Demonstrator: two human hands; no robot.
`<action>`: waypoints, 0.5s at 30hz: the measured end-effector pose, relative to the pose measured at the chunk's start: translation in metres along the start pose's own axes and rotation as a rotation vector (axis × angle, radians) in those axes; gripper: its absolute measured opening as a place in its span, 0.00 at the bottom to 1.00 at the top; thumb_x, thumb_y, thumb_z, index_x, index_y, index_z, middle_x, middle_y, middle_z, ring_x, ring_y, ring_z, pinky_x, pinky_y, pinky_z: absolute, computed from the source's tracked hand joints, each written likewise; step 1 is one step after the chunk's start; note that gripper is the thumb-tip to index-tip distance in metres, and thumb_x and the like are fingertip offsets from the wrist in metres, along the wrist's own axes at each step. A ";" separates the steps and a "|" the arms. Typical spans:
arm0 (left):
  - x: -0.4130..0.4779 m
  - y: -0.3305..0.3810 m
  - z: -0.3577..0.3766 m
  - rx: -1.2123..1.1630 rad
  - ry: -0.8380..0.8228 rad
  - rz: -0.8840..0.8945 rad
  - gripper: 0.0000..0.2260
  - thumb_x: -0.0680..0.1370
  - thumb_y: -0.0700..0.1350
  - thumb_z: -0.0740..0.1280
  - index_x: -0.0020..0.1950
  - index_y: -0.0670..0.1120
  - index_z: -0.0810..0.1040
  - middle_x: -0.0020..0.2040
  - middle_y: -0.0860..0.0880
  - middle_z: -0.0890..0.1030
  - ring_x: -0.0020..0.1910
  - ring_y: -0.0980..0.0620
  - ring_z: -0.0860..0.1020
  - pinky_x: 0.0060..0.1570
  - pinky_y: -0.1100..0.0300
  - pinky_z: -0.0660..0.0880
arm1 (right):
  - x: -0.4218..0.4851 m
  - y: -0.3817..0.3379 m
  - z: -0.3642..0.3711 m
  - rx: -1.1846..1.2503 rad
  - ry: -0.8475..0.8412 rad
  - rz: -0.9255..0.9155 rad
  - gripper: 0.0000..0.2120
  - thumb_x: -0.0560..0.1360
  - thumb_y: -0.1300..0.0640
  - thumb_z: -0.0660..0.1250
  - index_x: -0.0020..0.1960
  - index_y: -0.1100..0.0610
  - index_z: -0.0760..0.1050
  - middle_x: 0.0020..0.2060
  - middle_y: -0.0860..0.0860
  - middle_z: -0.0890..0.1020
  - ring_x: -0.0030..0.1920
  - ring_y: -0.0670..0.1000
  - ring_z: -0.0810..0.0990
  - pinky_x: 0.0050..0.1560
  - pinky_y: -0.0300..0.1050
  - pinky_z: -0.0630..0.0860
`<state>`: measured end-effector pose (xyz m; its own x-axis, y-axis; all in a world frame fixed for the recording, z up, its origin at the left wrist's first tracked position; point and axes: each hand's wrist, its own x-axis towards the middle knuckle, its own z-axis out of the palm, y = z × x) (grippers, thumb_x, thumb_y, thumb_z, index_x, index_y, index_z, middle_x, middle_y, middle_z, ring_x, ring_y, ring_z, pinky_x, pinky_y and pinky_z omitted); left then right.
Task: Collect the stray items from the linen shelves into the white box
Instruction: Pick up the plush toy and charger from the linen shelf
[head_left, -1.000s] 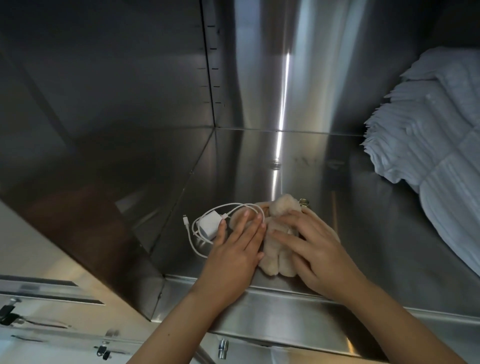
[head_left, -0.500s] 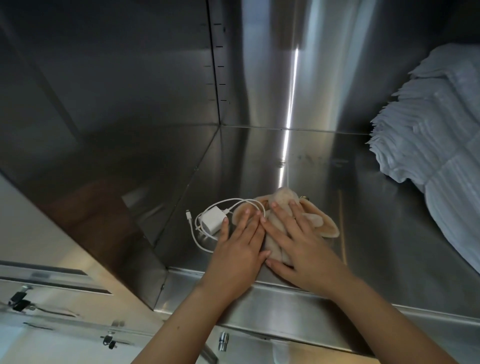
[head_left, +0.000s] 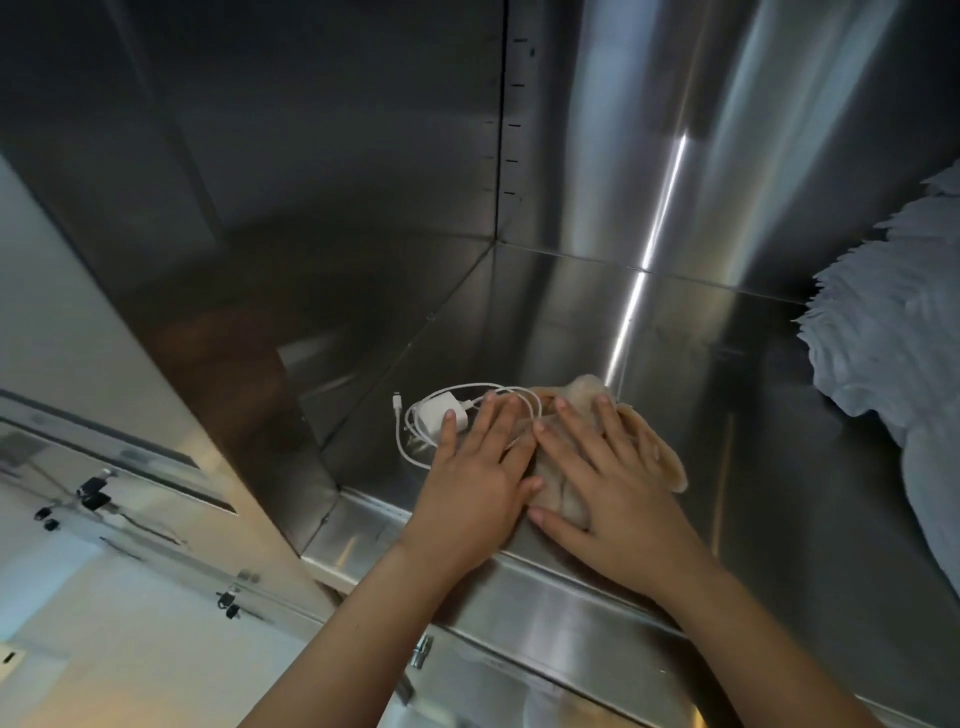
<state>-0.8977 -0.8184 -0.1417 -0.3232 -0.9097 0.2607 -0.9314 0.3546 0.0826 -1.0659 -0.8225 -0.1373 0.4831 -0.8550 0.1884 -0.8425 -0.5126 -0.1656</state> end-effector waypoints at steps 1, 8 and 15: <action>-0.001 0.001 -0.003 -0.001 0.008 -0.020 0.25 0.81 0.52 0.53 0.76 0.47 0.53 0.77 0.45 0.48 0.75 0.45 0.41 0.69 0.45 0.36 | 0.000 -0.001 -0.002 0.007 0.007 0.004 0.34 0.74 0.32 0.51 0.69 0.37 0.34 0.68 0.37 0.30 0.71 0.47 0.27 0.67 0.46 0.24; -0.034 0.010 -0.027 0.065 0.231 -0.114 0.17 0.73 0.44 0.68 0.60 0.40 0.78 0.61 0.37 0.77 0.62 0.36 0.74 0.55 0.33 0.68 | -0.004 -0.027 -0.018 0.092 0.187 -0.087 0.28 0.72 0.50 0.70 0.69 0.54 0.67 0.70 0.52 0.67 0.72 0.54 0.57 0.69 0.53 0.47; -0.096 0.003 -0.053 0.120 0.327 -0.223 0.19 0.70 0.42 0.72 0.61 0.40 0.78 0.63 0.39 0.76 0.65 0.38 0.71 0.61 0.37 0.62 | -0.009 -0.086 -0.020 0.088 0.227 -0.194 0.25 0.71 0.54 0.71 0.67 0.56 0.71 0.67 0.55 0.72 0.69 0.59 0.66 0.66 0.62 0.62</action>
<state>-0.8604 -0.7186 -0.1157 -0.0588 -0.8381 0.5423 -0.9918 0.1110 0.0640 -1.0026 -0.7690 -0.1053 0.5591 -0.7062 0.4345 -0.7110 -0.6779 -0.1869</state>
